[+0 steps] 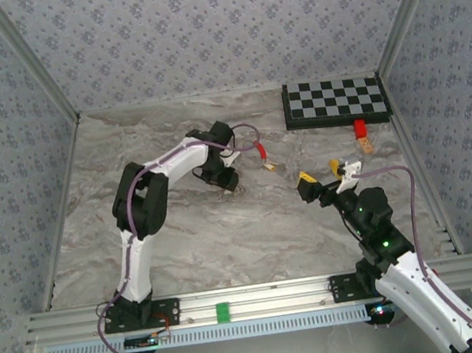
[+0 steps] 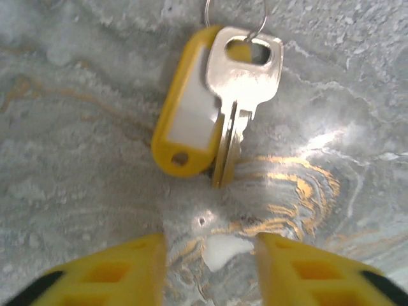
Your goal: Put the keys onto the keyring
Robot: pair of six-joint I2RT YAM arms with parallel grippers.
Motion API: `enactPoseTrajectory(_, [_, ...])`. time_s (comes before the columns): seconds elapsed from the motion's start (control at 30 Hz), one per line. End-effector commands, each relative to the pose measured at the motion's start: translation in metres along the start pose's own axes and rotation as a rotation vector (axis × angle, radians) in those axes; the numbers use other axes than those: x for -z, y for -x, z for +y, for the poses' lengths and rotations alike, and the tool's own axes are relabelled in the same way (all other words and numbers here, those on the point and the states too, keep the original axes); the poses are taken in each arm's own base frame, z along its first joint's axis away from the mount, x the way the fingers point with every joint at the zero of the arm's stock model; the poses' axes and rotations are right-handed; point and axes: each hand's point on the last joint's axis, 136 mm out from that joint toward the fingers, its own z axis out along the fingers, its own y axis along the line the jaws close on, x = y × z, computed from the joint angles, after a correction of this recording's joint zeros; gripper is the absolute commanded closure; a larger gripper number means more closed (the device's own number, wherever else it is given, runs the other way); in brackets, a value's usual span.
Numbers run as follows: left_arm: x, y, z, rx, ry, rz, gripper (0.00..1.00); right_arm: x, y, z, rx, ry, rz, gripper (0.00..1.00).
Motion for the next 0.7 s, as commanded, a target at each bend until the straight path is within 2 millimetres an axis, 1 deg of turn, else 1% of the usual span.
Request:
enactPoseTrajectory(0.0, [0.033,0.011,-0.008,0.013,-0.041,-0.099,0.57,0.0,0.005,0.001,-0.013,0.009,-0.023,0.01])
enactPoseTrajectory(0.13, [0.06,0.02,-0.011,0.049,-0.078,-0.214,0.58,0.0,0.004,0.0,-0.014,0.006,-0.021,0.01])
enactPoseTrajectory(0.2, [0.08,0.021,-0.01,0.068,-0.082,-0.288,0.58,0.0,0.005,0.0,-0.013,0.002,-0.023,0.01])
enactPoseTrajectory(0.23, [0.089,0.025,-0.01,0.072,-0.088,-0.34,0.58,0.0,0.005,0.0,-0.013,0.002,-0.023,0.01])
enactPoseTrajectory(0.33, [0.119,0.022,0.0,0.108,-0.053,-0.456,0.56,0.0,0.005,0.0,-0.015,0.003,-0.024,0.01])
enactPoseTrajectory(0.4, [0.141,0.016,0.012,0.134,0.006,-0.542,0.51,0.0,0.005,0.0,-0.016,0.002,-0.024,0.01])
enactPoseTrajectory(0.43, [0.15,0.013,0.021,0.156,0.044,-0.581,0.46,0.0,0.005,-0.001,-0.016,0.0,-0.024,0.01])
enactPoseTrajectory(0.47, [0.159,0.007,0.029,0.176,0.082,-0.624,0.4,0.0,0.005,-0.002,-0.017,-0.008,-0.022,0.01])
enactPoseTrajectory(0.5, [0.17,0.002,0.037,0.2,0.116,-0.672,0.36,0.0,0.005,-0.003,-0.015,-0.015,-0.021,0.01])
enactPoseTrajectory(0.6, [0.196,-0.016,0.06,0.271,0.194,-0.799,0.3,-0.001,0.004,-0.007,-0.01,-0.038,-0.015,0.01])
enactPoseTrajectory(0.67, [0.209,-0.03,0.078,0.331,0.255,-0.871,0.22,-0.002,0.003,-0.012,-0.005,-0.068,-0.003,0.01])
